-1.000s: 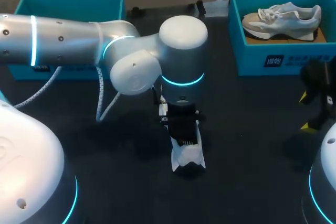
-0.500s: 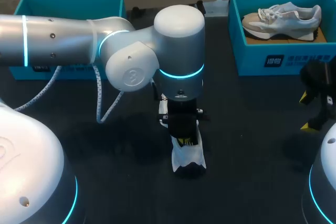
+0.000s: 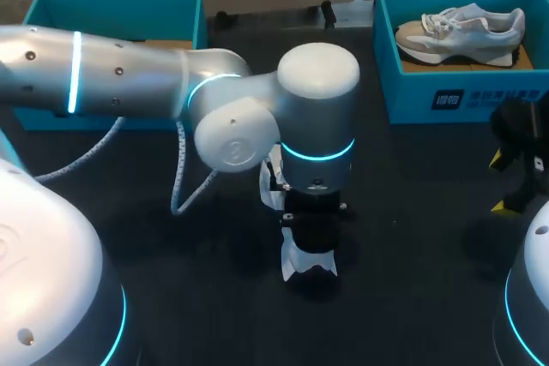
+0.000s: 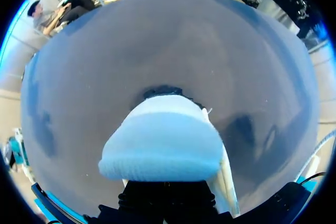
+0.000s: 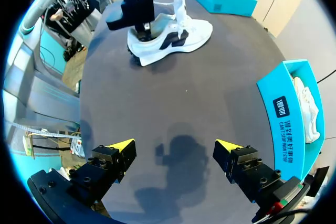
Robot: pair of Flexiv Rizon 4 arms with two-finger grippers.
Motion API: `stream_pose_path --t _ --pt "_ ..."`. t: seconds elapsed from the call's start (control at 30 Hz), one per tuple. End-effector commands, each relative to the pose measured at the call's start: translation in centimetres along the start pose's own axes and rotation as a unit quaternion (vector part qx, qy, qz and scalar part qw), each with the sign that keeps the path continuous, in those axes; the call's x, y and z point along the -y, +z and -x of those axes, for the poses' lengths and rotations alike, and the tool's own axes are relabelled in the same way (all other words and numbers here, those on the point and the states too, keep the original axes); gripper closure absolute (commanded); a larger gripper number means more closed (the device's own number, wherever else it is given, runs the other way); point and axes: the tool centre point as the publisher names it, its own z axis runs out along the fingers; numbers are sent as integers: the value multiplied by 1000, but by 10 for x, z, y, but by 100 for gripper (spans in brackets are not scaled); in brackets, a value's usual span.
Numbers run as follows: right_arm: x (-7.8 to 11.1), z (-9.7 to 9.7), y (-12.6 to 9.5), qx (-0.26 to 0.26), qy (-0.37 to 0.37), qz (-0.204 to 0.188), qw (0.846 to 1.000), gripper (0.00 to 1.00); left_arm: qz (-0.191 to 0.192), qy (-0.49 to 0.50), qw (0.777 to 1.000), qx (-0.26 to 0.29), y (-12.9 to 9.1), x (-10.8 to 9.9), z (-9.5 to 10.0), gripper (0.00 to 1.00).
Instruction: Take the shoe out of the shoebox, open the shoe tongue, remove and reinsert the insole, then place the shoe into the shoebox
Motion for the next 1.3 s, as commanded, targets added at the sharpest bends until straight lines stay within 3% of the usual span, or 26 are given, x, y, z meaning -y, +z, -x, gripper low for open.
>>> stream_pose_path --t 0.03,0.33,0.57,0.8,1.3 --pt "0 -2 0 1 1 -1 1000 0 9 -18 1000 -2 10 -15 -7 100" --pt "0 -2 0 1 1 -1 1000 0 18 -37 999 10 -8 -23 -20 100" --pt "0 -2 0 1 1 -1 1000 0 24 -7 999 28 -33 -9 -13 100" --pt "0 -2 0 1 1 -1 1000 0 48 -9 998 29 -45 -23 -1 100" --pt "0 -2 0 1 1 -1 1000 0 52 -49 997 -9 -39 -44 -9 100"
